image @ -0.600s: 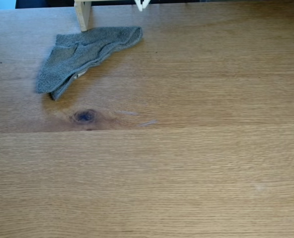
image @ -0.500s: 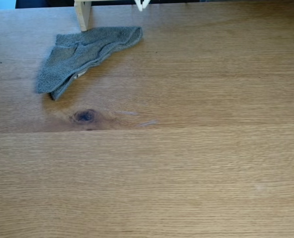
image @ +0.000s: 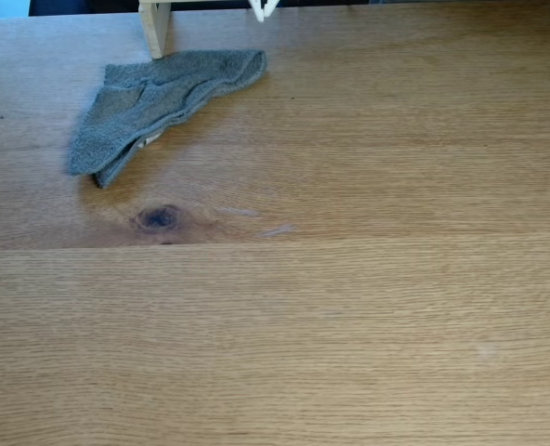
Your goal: Clean the area in front of the robot
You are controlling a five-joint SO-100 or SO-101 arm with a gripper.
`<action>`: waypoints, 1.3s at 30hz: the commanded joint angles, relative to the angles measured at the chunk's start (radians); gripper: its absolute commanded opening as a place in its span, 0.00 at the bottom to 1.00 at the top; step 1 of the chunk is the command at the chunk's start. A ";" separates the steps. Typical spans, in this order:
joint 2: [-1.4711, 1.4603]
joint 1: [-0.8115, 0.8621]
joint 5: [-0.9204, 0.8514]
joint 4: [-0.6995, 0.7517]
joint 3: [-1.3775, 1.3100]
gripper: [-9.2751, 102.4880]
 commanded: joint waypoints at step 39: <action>-1.703 0.850 -0.273 -0.864 -0.810 0.56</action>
